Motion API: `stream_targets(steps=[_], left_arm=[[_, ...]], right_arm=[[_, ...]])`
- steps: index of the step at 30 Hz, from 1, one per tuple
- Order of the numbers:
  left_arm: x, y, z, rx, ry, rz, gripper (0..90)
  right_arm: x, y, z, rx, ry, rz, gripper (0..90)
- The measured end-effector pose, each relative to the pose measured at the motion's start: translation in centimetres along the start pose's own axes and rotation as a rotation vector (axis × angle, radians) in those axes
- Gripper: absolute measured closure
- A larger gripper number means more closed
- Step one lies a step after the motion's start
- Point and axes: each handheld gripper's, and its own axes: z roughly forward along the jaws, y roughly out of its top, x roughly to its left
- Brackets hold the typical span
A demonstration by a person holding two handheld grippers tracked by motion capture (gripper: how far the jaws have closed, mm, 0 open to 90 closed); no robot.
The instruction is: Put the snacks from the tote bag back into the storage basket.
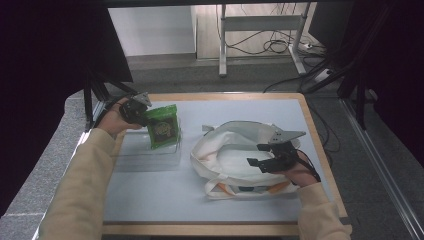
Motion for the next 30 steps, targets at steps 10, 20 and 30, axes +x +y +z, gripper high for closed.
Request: stream_targets(steps=[10,20,30], left_arm=[[0.0,0.1,0.4,-0.017,0.033,0.028,68.7],[0.4,0.5,0.9,-0.028,0.054,0.061,62.0],[-0.2,3.1,-0.5,-0.109,0.133,0.122,52.3]], right_arm=[[-0.1,0.0,0.0,-0.001,-0.003,0.001,31.5],[-0.2,-0.1,-0.1,0.000,-0.007,0.004,31.4],[-0.4,-0.2,-0.4,-0.005,-0.013,0.009,31.3]])
